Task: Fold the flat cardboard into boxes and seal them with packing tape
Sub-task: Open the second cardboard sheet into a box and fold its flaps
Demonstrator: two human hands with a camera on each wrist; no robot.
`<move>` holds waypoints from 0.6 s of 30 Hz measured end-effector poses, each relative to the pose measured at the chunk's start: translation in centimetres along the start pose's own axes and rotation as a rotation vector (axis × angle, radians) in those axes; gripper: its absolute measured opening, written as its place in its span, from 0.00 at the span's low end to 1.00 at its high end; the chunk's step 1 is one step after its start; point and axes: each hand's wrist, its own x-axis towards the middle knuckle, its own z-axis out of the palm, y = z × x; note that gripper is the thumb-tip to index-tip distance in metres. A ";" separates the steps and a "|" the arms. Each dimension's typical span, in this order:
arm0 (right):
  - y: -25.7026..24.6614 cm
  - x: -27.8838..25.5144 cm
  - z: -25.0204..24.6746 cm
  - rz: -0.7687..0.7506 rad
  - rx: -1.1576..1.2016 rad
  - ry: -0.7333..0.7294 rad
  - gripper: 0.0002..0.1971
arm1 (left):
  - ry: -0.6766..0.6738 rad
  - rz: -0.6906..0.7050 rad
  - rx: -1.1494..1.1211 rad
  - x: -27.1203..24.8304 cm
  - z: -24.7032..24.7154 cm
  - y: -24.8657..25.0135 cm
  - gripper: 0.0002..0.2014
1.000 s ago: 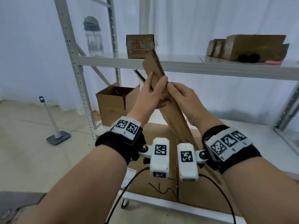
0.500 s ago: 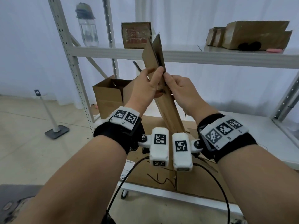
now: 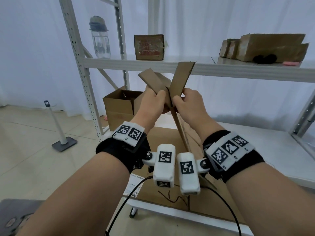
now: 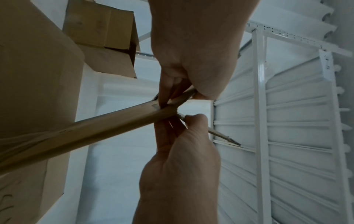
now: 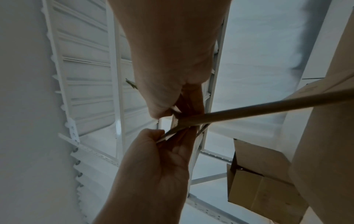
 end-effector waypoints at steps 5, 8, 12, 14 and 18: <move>-1.5 -0.6 -0.7 -0.035 -0.067 0.017 0.07 | -0.029 -0.005 0.030 -0.4 -0.3 1.5 0.18; -3.4 -0.5 -1.8 -0.092 -0.088 -0.017 0.10 | -0.019 0.004 0.084 -0.6 -0.3 3.5 0.19; -6.8 -0.3 -3.2 -0.132 -0.118 -0.036 0.09 | -0.002 0.047 0.155 -1.0 -0.8 7.1 0.20; -8.2 -0.4 -3.9 -0.145 -0.138 -0.061 0.09 | -0.009 0.074 0.197 -1.6 -1.0 8.7 0.17; -9.9 -0.5 -4.8 -0.166 -0.171 -0.076 0.09 | -0.040 0.125 0.244 -2.6 -0.9 10.9 0.20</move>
